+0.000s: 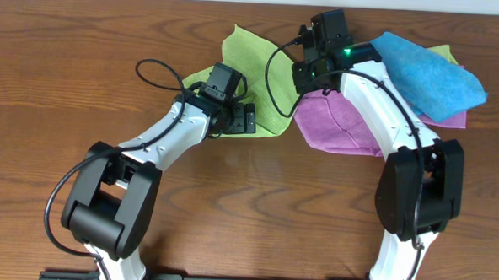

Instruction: Fold the cloth

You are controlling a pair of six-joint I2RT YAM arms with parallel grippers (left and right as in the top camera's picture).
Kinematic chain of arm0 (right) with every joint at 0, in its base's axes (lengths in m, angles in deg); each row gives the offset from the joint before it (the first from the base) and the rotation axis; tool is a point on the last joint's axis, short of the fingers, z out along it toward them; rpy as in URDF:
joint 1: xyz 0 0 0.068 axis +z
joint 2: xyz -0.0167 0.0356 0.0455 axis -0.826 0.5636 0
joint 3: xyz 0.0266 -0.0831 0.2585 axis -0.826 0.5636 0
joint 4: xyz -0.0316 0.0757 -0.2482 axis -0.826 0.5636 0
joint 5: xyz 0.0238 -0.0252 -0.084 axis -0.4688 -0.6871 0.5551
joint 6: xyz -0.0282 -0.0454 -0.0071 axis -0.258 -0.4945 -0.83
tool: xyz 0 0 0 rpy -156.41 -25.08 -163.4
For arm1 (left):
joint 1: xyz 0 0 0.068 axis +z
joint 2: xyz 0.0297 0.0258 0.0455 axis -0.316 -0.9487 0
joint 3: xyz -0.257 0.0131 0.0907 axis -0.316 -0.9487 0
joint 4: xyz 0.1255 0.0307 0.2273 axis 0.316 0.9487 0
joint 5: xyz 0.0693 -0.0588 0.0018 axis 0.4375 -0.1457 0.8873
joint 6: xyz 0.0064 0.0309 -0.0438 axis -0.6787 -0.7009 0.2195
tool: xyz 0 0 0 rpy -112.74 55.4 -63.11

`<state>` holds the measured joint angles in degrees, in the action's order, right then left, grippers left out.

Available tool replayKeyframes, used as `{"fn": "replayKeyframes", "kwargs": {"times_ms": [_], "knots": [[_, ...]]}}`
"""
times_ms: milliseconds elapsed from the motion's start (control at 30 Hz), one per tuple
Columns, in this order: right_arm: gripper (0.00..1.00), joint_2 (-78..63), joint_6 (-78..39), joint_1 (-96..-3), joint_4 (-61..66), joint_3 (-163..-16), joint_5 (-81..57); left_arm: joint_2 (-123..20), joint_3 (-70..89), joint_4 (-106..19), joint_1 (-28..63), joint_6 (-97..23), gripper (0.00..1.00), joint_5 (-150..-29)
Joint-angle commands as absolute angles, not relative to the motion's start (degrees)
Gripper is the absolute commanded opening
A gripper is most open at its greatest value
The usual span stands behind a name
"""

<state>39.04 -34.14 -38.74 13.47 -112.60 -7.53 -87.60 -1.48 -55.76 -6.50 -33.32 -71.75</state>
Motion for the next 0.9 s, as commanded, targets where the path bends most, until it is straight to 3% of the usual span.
{"fn": "replayKeyframes", "kwargs": {"times_ms": [0, 400, 567, 867], "knots": [[0.01, 38.76, -34.97, -38.79, 13.14, -113.03, -6.99, -88.89, 0.14, -56.09, -6.79, -34.33, 0.95, -72.14], [0.01, 38.76, -35.87, -38.81, 12.9, -113.03, -6.96, -92.71, 0.84, -59.13, -7.99, -34.07, 0.95, -75.86], [0.01, 38.76, -35.85, -38.81, 12.64, -113.03, -6.96, -92.71, 0.88, -62.01, -8.43, -34.09, 0.95, -86.41], [0.01, 38.76, -35.85, -38.85, 12.29, -113.03, -6.72, -92.71, 0.88, -56.24, -10.77, -34.74, 0.96, -86.68]]}}
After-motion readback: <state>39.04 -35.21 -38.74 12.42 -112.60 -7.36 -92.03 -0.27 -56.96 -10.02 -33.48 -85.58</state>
